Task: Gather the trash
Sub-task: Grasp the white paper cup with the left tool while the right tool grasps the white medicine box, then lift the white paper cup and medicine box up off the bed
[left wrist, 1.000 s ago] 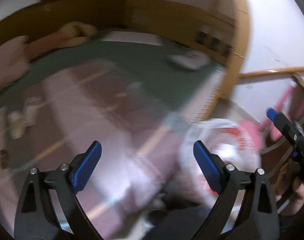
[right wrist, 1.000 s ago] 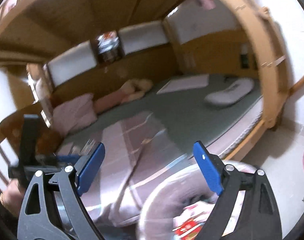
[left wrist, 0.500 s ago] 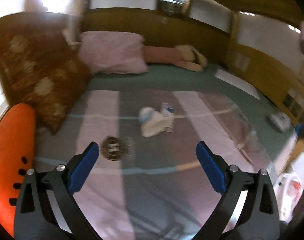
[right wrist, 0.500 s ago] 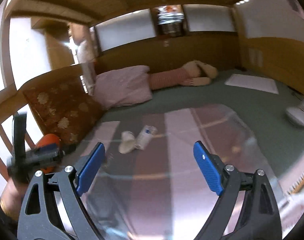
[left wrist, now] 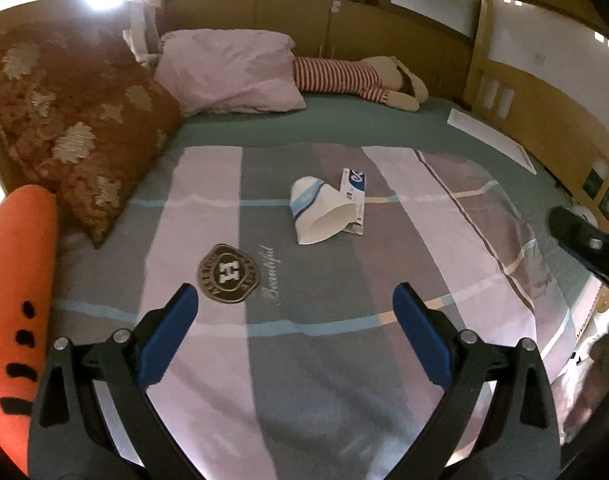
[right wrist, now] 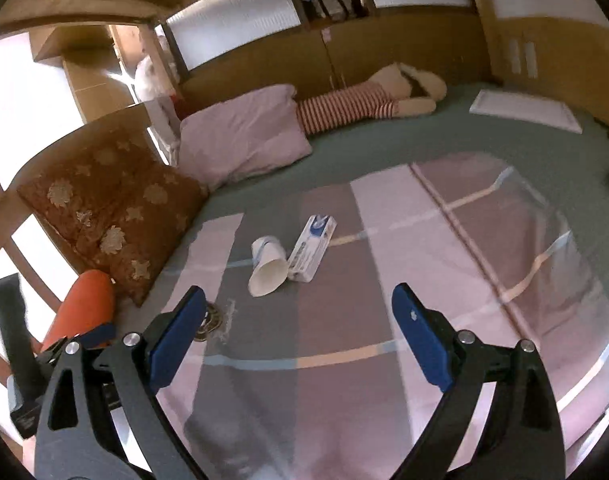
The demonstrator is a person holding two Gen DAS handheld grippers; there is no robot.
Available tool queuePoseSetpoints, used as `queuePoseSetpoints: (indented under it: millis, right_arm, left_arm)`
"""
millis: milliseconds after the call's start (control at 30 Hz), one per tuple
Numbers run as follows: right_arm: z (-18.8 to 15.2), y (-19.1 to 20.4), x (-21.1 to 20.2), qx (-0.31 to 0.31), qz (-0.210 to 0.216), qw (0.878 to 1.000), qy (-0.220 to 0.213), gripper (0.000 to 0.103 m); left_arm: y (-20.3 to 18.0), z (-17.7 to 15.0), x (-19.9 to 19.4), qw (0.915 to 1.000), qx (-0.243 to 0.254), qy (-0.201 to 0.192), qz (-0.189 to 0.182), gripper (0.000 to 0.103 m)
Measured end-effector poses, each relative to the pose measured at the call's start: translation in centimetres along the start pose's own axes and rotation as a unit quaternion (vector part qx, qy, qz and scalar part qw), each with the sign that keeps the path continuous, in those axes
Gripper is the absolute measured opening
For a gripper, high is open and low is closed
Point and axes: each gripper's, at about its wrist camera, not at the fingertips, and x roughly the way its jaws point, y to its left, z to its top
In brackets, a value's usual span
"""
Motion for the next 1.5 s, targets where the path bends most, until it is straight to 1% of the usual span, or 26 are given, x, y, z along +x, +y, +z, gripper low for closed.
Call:
queuePoseSetpoints:
  millis: [133, 233, 300, 333, 367, 400, 467, 533, 600, 667, 700, 733, 767, 833, 900, 967, 1100, 1133, 1167, 1233, 1267, 1300, 1333, 1367, 1433, 1500]
  right_arm:
    - [0.1, -0.8, 0.7, 0.014, 0.004, 1.000, 0.014, 0.092]
    - [0.2, -1.0, 1.6, 0.020, 0.008, 1.000, 0.020, 0.092]
    - [0.4, -1.1, 2.0, 0.019, 0.010, 1.000, 0.023, 0.092]
    - [0.5, -1.0, 2.2, 0.017, 0.011, 1.000, 0.024, 0.092]
    - [0.6, -1.0, 2.5, 0.016, 0.011, 1.000, 0.025, 0.092]
    - [0.7, -1.0, 2.8, 0.015, 0.011, 0.999, 0.026, 0.092]
    - [0.9, -1.1, 3.5, 0.012, 0.007, 1.000, 0.028, 0.092]
    - [1.1, -1.4, 4.4, 0.013, 0.000, 0.999, 0.032, 0.092]
    - [1.1, -1.7, 5.8, 0.012, -0.008, 0.999, 0.043, 0.092]
    - [1.0, -2.1, 7.5, 0.017, -0.016, 0.998, 0.057, 0.092]
    - [1.1, -2.3, 8.3, 0.018, -0.018, 0.998, 0.062, 0.092]
    - [1.3, -2.3, 9.3, 0.016, -0.021, 0.997, 0.066, 0.092]
    - [1.4, -2.3, 10.6, 0.014, -0.026, 0.997, 0.072, 0.092]
    - [1.5, -2.4, 12.9, 0.022, -0.026, 0.995, 0.090, 0.092]
    - [1.5, -2.2, 15.3, 0.035, -0.024, 0.994, 0.104, 0.092]
    - [1.7, -1.3, 17.5, 0.027, -0.030, 0.993, 0.111, 0.092]
    - [2.0, 1.2, 23.4, -0.010, -0.071, 0.990, 0.125, 0.092]
    - [1.9, 1.7, 25.2, -0.008, -0.075, 0.988, 0.135, 0.092]
    - [1.7, 2.1, 26.6, -0.008, -0.080, 0.986, 0.146, 0.092]
    - [1.0, 3.2, 29.8, -0.031, -0.105, 0.979, 0.170, 0.091]
    - [0.8, 3.5, 30.6, -0.044, -0.121, 0.976, 0.175, 0.082]
    - [0.5, 3.5, 31.3, -0.055, -0.130, 0.973, 0.185, 0.058]
    - [0.4, 3.4, 31.3, -0.064, -0.136, 0.971, 0.186, 0.052]
    - [0.4, 3.4, 30.8, -0.070, -0.133, 0.973, 0.176, 0.046]
    - [0.2, 3.1, 29.5, -0.080, -0.121, 0.974, 0.177, 0.044]
    - [0.0, 2.9, 26.9, -0.094, -0.100, 0.977, 0.163, 0.044]
  left_arm:
    - [-1.3, 0.8, 3.6, 0.9993, 0.032, 0.011, 0.016, 0.097]
    - [-1.7, 1.7, 6.8, 0.9983, 0.046, 0.016, 0.034, 0.094]
    - [-1.8, 2.3, 9.2, 0.9973, 0.052, 0.026, 0.045, 0.089]
    - [-1.9, 2.7, 10.7, 0.9968, 0.055, 0.035, 0.046, 0.083]
    - [-1.9, 2.9, 11.7, 0.9963, 0.058, 0.042, 0.047, 0.080]
    - [-2.0, 3.1, 13.3, 0.9956, 0.062, 0.052, 0.046, 0.079]
    - [-2.3, 3.5, 16.3, 0.9943, 0.067, 0.074, 0.038, 0.071]
    - [-2.1, 3.9, 18.5, 0.9942, 0.058, 0.086, 0.027, 0.067]
    - [-1.7, 4.4, 20.0, 0.9945, 0.048, 0.091, 0.023, 0.050]
    - [-0.8, 4.8, 20.6, 0.9954, 0.023, 0.092, 0.014, 0.014]
    - [-0.2, 5.1, 20.2, 0.9962, 0.007, 0.085, 0.012, 0.012]
    - [0.3, 5.4, 19.2, 0.9973, -0.005, 0.073, 0.011, 0.006]
    - [0.7, 5.6, 18.2, 0.9979, -0.012, 0.063, 0.001, 0.004]
    - [1.3, 6.1, 16.1, 0.9985, -0.019, 0.050, -0.015, 0.004]
    - [2.0, 6.5, 12.8, 0.9988, -0.022, 0.031, -0.031, 0.004]
    - [3.1, 6.4, 9.3, 0.9985, -0.036, 0.016, -0.038, 0.004]
    - [4.7, 4.9, 2.4, 0.9958, -0.076, -0.005, -0.051, 0.004]
    - [5.1, 4.1, 0.4, 0.9941, -0.091, -0.015, -0.057, 0.004]
    - [5.3, 3.7, -0.8, 0.9932, -0.098, -0.021, -0.059, 0.004]
    - [5.9, 1.6, -3.9, 0.9924, -0.105, -0.040, -0.050, 0.004]
    - [6.0, 0.6, -4.7, 0.9925, -0.105, -0.043, -0.045, 0.004]
    - [6.2, 0.0, -5.1, 0.9927, -0.106, -0.040, -0.043, 0.004]
    - [6.4, -0.7, -5.1, 0.9928, -0.107, -0.031, -0.044, 0.004]
    - [6.7, -1.0, -5.0, 0.9927, -0.109, -0.021, -0.048, 0.004]
    - [6.9, -0.7, -4.9, 0.9929, -0.106, -0.019, -0.049, 0.004]
    - [6.8, -0.3, -4.9, 0.9938, -0.099, -0.024, -0.044, 0.004]
